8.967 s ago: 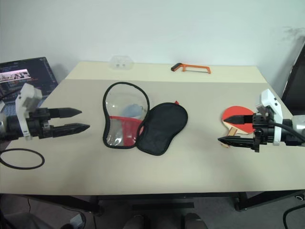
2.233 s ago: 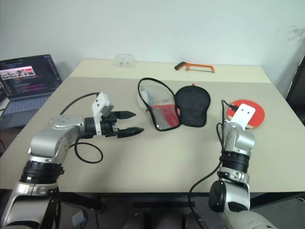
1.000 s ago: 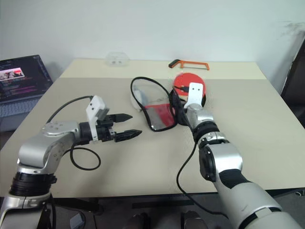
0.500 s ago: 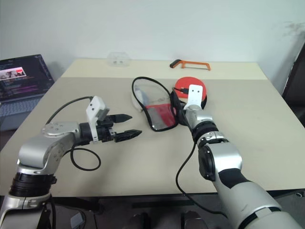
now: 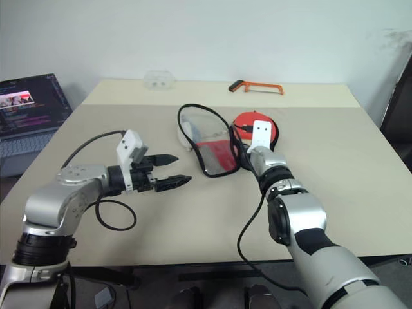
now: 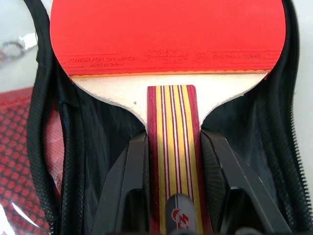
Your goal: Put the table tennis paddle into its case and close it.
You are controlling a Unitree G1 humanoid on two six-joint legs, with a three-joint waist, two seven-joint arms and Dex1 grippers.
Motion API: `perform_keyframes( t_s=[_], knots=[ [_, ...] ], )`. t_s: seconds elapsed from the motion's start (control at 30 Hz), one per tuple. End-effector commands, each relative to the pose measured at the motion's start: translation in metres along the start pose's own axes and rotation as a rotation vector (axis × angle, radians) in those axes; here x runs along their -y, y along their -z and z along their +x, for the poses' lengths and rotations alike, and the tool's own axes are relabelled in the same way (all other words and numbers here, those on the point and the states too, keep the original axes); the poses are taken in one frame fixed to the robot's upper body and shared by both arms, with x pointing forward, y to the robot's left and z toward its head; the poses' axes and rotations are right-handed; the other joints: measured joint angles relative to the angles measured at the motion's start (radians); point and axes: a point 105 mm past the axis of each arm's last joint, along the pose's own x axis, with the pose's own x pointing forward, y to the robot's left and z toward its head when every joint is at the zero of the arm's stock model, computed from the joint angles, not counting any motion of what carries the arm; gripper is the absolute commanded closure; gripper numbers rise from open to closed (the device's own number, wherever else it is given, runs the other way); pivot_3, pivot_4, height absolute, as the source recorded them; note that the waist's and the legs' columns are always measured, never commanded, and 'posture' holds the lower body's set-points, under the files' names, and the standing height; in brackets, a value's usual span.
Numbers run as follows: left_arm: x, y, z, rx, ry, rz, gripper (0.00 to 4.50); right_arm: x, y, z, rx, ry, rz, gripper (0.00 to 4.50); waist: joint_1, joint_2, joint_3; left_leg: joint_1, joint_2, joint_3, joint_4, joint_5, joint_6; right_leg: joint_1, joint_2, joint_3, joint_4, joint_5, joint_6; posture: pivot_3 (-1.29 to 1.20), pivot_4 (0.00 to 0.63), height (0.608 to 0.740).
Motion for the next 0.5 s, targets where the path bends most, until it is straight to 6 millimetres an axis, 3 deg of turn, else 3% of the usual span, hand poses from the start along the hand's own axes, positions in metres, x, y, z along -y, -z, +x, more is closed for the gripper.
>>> perform_keyframes(
  t_s=[0.03,0.13,0.43,0.5],
  knots=[
    [0.004,-0.013,-0.006,0.036,0.003,0.045,0.0,0.0,-0.009,-0.002,0.023,-0.009,0.009,3.44,0.0,0.0,0.0,0.0,0.0,0.0,0.0,0.0,0.0,0.0,0.0,0.0,0.0,0.0,0.0,0.0,0.15,0.74],
    [0.004,-0.013,-0.006,0.035,0.002,0.046,0.0,-0.002,-0.008,-0.002,0.017,-0.013,0.01,3.44,0.0,0.0,0.0,0.0,0.0,0.0,0.0,0.0,0.0,0.0,0.0,0.0,0.0,0.0,0.0,0.0,0.15,0.74],
    [0.002,-0.014,-0.003,0.039,0.0,0.046,0.0,-0.002,-0.02,-0.005,0.04,-0.019,0.036,0.5,0.0,0.0,0.0,0.0,0.0,0.0,0.001,0.0,0.0,0.0,0.0,0.0,0.001,0.0,0.0,0.0,0.15,0.74],
    [0.001,-0.014,-0.003,0.04,-0.004,0.046,0.0,-0.003,-0.034,-0.008,0.069,-0.03,0.04,0.05,0.0,0.0,0.0,0.0,0.0,0.0,0.001,0.0,0.0,0.0,0.0,0.0,0.001,0.0,0.0,0.0,0.15,0.74]
  ],
)
